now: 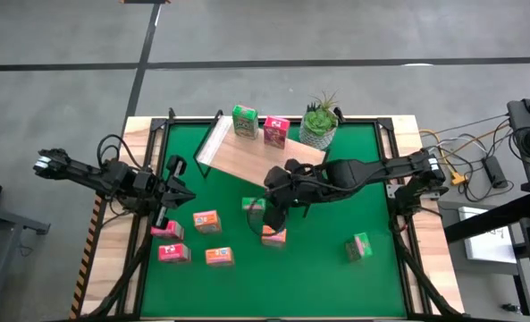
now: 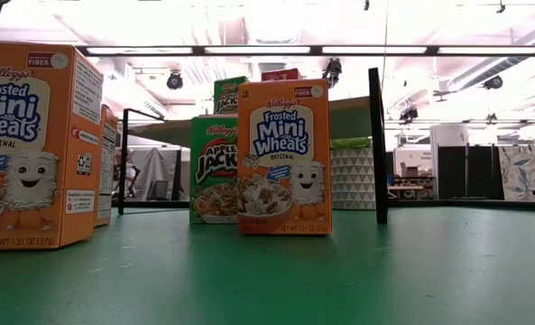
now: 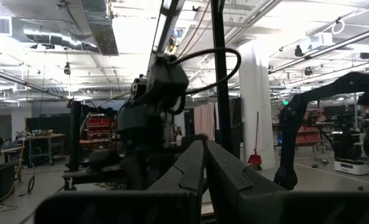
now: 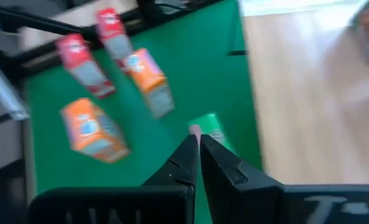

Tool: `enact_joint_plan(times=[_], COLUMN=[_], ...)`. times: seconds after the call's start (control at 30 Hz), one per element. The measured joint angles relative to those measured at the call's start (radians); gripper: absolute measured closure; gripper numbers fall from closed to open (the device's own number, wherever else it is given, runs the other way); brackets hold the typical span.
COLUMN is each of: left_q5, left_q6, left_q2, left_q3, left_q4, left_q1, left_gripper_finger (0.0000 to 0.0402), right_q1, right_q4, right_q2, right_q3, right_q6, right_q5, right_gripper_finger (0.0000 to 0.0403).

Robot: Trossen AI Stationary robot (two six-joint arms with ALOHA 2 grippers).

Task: Stack cereal on shelf
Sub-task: Put the middle right orange cereal box on the shelf

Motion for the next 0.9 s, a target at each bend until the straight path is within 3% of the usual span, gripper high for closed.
enact_joint_plan(times=[0.23, 0.43, 0.67, 0.9], left_q5=[0.000, 0.000, 0.000, 0.000], left_q6=[0.009, 0.026, 0.030, 0.084], left_q2=[-0.002, -0.003, -0.004, -0.009], left_q3=[0.000, 0.005, 0.016, 0.017], left_q4=[0.019, 0.022, 0.022, 0.033], left_q1=[0.000, 0.000, 0.000, 0.000], left_gripper_finger=[0.0402, 0.0402, 0.0402, 0.0402], right_q1=[0.058, 0.126, 0.158, 0.154], right_q4=[-0.039, -0.045, 0.070, 0.109], right_q2=[0.000, 0.000, 0.000, 0.000], right_q3=[-0.015, -0.111, -0.238, -0.312], right_q6=[0.003, -0.017, 0.003, 0.004], right_q5=[-0.160, -0.145, -0.083, -0.057], right_gripper_finger=[0.0394, 0.0394, 0.0390, 0.0312])
